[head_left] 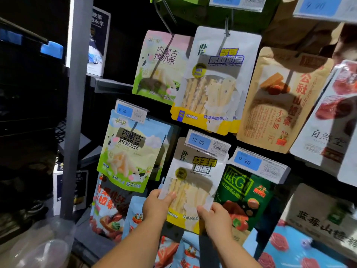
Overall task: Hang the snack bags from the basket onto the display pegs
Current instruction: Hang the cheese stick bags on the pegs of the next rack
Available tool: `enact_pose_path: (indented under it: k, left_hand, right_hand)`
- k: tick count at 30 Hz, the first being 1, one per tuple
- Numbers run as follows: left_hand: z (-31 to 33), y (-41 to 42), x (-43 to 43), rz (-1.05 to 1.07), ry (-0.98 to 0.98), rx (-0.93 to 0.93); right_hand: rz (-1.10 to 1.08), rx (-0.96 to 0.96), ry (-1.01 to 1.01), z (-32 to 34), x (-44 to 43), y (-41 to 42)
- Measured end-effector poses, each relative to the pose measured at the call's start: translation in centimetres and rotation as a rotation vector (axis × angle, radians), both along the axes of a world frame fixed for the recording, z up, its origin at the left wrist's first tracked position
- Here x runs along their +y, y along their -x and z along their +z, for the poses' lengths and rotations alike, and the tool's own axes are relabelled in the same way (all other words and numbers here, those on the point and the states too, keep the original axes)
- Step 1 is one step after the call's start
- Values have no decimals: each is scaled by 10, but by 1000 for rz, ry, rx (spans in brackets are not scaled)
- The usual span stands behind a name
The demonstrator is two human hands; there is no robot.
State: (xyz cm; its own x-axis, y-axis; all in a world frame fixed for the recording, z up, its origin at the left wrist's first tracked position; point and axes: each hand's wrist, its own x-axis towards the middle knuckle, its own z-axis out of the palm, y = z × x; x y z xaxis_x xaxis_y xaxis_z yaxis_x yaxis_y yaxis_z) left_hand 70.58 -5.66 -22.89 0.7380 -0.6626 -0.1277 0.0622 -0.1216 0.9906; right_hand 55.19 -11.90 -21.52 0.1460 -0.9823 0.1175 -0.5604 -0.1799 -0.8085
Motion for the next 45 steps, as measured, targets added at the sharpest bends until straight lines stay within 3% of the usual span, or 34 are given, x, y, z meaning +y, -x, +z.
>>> enact_pose_path:
  k: [5,12,19,26,32,37,45]
  left_hand:
    - [-5,-3,-4,77,-58,-87]
    - [11,14,1,146,-29,-267]
    - [34,83,4,-192,68,-517]
    - [47,211,-15,-561,176,-564]
    - [54,356,-21,-1014,162,-564]
    - [71,469,-16,-1212,198,-658]
    - [61,629,6,-1507,268,-827]
  right_hand:
    - [7,52,0,-3,0,-4]
    - [-33,-63,-1,2,10,7]
    - [-70,-150,59,23,32,75]
    - [-157,-217,53,57,60,242]
    - [-391,-250,116,78,94,390]
    - [-596,-264,150,75,118,495]
    - [-841,-246,21,44,182,653]
